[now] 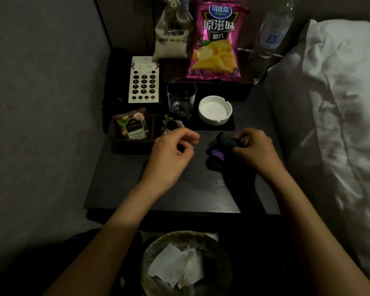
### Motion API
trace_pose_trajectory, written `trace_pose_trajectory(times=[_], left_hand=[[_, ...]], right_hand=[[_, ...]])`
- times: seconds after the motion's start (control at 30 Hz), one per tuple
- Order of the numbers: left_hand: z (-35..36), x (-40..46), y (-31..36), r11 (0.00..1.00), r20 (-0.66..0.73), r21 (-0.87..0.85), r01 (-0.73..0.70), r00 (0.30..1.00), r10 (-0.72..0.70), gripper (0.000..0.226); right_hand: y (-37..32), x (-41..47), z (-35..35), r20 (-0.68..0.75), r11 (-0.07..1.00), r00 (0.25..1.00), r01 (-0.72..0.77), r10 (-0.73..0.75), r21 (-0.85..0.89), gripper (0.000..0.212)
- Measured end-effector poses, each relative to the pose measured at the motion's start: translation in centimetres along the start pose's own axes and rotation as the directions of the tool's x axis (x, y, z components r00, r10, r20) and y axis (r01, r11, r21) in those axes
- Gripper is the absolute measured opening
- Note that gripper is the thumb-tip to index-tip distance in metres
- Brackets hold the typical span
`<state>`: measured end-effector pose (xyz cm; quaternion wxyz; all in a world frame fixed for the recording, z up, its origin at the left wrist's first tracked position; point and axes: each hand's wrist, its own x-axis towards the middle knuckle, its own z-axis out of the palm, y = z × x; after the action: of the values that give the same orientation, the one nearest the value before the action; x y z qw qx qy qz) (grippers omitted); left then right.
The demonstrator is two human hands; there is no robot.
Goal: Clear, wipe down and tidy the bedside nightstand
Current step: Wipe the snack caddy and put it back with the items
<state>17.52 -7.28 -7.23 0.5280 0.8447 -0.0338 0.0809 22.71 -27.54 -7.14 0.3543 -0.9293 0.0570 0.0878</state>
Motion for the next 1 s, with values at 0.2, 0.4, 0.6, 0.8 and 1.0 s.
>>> trace_pose_trajectory(times=[0.2, 0.4, 0.6, 0.8, 1.0], left_hand=[[1.5, 0.4, 0.3, 0.997, -0.04, -0.069, -0.018, 0.999, 0.016, 0.024], [3.6, -0.1, 0.4, 0.999, 0.266, -0.042, -0.032, 0.963, 0.042, 0.055], [3.9, 0.7, 0.9, 0.91, 0.289, -0.366, 0.194, 0.953, -0.087, 0.009], [3.4, 1.4, 1.0, 0.904, 0.272, -0.363, 0.227, 0.953, -0.131, 0.015], [3.9, 1.2, -0.3, 0.994, 0.294, 0.078, 0.079, 0.951, -0.099, 0.015]], right_hand=[[-1.2, -0.4, -1.8, 0.276, 0.791, 0.953, -0.068, -0.129, 0.608, 0.02], [-1.0, -0.4, -3.0, 0.456, 0.649, 0.855, -0.204, -0.247, 0.733, 0.044], [-0.2, -0.4, -3.7, 0.433, 0.57, 0.866, -0.229, -0.251, 0.789, 0.035], [0.7, 0.3, -4.6, 0.088, 0.653, 0.986, 0.028, -0.143, 0.757, 0.042], [2.8, 1.5, -3.9, 0.064, 0.99, 0.998, -0.005, -0.004, 0.143, 0.059]])
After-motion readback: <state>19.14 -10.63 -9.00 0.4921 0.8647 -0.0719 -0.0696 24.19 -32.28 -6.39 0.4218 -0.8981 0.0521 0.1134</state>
